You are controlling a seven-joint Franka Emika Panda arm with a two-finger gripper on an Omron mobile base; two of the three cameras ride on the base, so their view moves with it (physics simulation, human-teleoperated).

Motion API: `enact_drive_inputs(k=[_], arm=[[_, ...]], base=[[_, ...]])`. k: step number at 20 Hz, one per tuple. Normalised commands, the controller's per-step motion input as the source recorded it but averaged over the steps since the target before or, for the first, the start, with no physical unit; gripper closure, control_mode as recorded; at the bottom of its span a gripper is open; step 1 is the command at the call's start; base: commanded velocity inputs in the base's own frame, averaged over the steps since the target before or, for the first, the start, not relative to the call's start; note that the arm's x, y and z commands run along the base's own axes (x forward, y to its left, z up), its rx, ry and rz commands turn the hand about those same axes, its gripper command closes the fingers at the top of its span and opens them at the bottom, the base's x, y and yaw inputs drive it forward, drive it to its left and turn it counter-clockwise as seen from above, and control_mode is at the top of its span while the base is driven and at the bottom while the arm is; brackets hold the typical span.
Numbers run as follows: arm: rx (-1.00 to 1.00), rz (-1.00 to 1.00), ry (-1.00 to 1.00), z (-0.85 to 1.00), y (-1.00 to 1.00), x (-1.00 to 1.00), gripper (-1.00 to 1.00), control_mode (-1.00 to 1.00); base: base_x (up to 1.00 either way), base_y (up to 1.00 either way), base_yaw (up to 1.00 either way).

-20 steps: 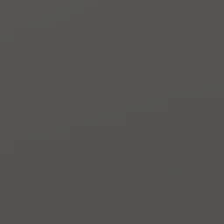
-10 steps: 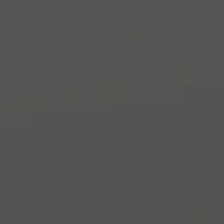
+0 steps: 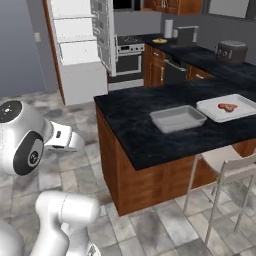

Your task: Place the cold items (mushroom and carrot) from the fridge in one tupperware on the dining counter. Place the warm items (kebab skewer and hot dog) in the stove area in another tupperware.

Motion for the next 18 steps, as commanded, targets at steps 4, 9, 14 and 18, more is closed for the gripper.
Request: enact_drive_inputs(k=[4, 9, 14, 18], arm=[[0.00, 0.00, 0.00, 0.00, 0.00, 0.00, -1.00, 1.00], [0.00, 0.00, 0.00, 0.00, 0.00, 0.00, -1.00, 1.00], [0.00, 0.00, 0.00, 0.00, 0.00, 0.00, -1.00, 1.00], [0.00, 0.00, 0.00, 0.00, 0.00, 0.00, -1.00, 1.00]], base=[[0.59, 1.00, -0.36], [0.58, 1.00, -0.36], [0.55, 1.00, -0.37], [0.53, 1.00, -0.37]])
